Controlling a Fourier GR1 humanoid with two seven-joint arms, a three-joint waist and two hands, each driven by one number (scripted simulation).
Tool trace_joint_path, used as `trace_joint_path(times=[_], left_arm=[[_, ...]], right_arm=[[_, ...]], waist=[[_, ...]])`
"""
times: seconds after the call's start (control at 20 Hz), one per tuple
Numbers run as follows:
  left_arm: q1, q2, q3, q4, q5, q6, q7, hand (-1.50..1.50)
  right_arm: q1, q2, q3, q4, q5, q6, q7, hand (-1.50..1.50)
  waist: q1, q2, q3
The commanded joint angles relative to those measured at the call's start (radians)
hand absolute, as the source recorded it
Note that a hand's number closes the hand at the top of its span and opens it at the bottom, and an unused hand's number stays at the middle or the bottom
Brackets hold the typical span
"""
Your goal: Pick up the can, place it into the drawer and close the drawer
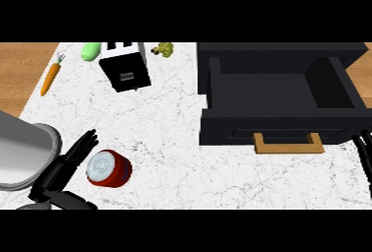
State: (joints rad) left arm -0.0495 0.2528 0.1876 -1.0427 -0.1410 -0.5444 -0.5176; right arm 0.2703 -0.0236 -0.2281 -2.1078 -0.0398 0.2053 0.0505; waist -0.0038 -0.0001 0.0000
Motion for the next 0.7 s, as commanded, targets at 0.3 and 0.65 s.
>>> trace_joint_path(times=[0.3,0.65], left_arm=[[-0.123,-0.017,-0.007,0.158,-0.023,0.050,-0.062,-1.50],[-0.111,-0.039,-0.040,0.194,-0.050,0.084,-0.102,-1.50]], right_arm=[[0.000,0.010,-0.005,-0.004,-0.013,0.012,-0.019,-1.50],[0.054,-0.001,-0.030,-0.037,-0.041,0.036,0.000,-1.50]], waist=[[-0.002,0.000,0.000],[-0.002,0.000,0.000]])
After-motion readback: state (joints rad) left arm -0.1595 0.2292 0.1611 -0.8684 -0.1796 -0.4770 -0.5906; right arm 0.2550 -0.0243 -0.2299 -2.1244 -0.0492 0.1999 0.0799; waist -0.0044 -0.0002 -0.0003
